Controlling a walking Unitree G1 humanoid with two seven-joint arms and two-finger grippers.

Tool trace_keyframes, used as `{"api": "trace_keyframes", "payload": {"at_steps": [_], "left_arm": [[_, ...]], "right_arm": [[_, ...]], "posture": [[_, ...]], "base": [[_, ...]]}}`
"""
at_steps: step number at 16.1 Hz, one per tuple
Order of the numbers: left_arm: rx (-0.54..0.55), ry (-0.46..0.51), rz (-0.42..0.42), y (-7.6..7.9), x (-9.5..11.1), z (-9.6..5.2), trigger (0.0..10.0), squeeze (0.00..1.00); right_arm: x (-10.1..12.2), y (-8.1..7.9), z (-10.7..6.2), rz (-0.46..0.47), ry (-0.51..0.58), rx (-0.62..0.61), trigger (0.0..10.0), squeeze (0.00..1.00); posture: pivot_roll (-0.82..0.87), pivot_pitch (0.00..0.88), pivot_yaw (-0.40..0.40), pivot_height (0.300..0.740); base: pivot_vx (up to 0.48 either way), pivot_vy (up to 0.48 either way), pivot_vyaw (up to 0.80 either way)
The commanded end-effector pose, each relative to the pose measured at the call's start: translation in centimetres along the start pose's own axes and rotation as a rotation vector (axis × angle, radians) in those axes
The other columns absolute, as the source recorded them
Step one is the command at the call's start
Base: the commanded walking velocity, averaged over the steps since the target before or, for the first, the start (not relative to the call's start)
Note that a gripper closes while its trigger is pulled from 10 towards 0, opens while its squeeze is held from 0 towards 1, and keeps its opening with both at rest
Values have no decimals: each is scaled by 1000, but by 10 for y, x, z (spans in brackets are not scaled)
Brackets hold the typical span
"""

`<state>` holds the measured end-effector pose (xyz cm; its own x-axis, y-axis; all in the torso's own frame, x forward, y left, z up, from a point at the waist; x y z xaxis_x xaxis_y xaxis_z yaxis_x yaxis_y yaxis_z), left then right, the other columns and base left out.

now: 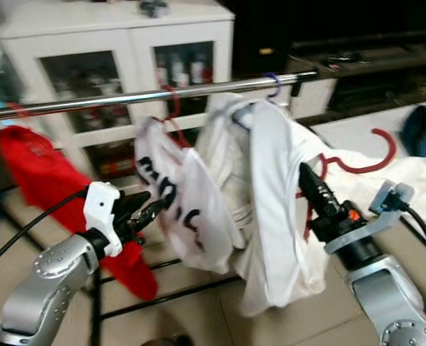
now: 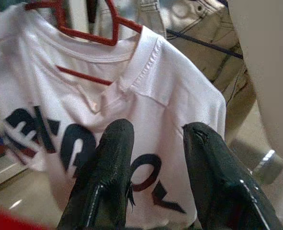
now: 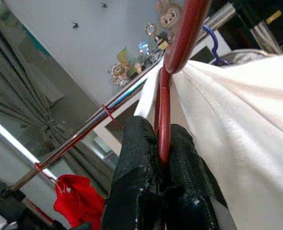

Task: Hang hanger

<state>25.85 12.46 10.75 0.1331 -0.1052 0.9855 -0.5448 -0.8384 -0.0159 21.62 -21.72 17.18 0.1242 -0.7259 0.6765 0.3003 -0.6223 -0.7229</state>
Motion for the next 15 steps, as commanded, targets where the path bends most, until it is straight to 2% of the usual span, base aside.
{"api": "trace_keyframes", "payload": {"at_steps": [1, 9, 15], "left_arm": [[4, 7, 20, 0, 3, 1, 10000, 0], [-13, 14, 36, 4, 3, 1, 10000, 0], [-25, 7, 46, 4, 2, -1, 10000, 0]], "right_arm": [[4, 3, 2, -15, 23, -24, 10000, 0], [5, 6, 4, -44, 43, -27, 10000, 0], [-1, 5, 4, -44, 23, -15, 10000, 0]], "posture": [[-128, 0, 34, 740], [-122, 0, 30, 740], [-116, 0, 33, 740]], "base": [[0, -379, 681], [0, -362, 685], [0, -255, 685]]}}
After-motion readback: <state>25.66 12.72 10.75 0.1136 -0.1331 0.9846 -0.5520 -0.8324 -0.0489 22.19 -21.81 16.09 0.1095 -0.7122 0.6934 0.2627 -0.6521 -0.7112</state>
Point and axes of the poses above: a point about 5 cm out from each wrist's last joint towards the gripper, its own z axis pointing out of the wrist towards the gripper, its own x axis along the axis of the wrist's last joint, y = z × x, the point moved 1 cm from there along z, pointing out of the wrist towards the gripper, and after that the axes turned 6 degrees about z, right-handed, at the moved point
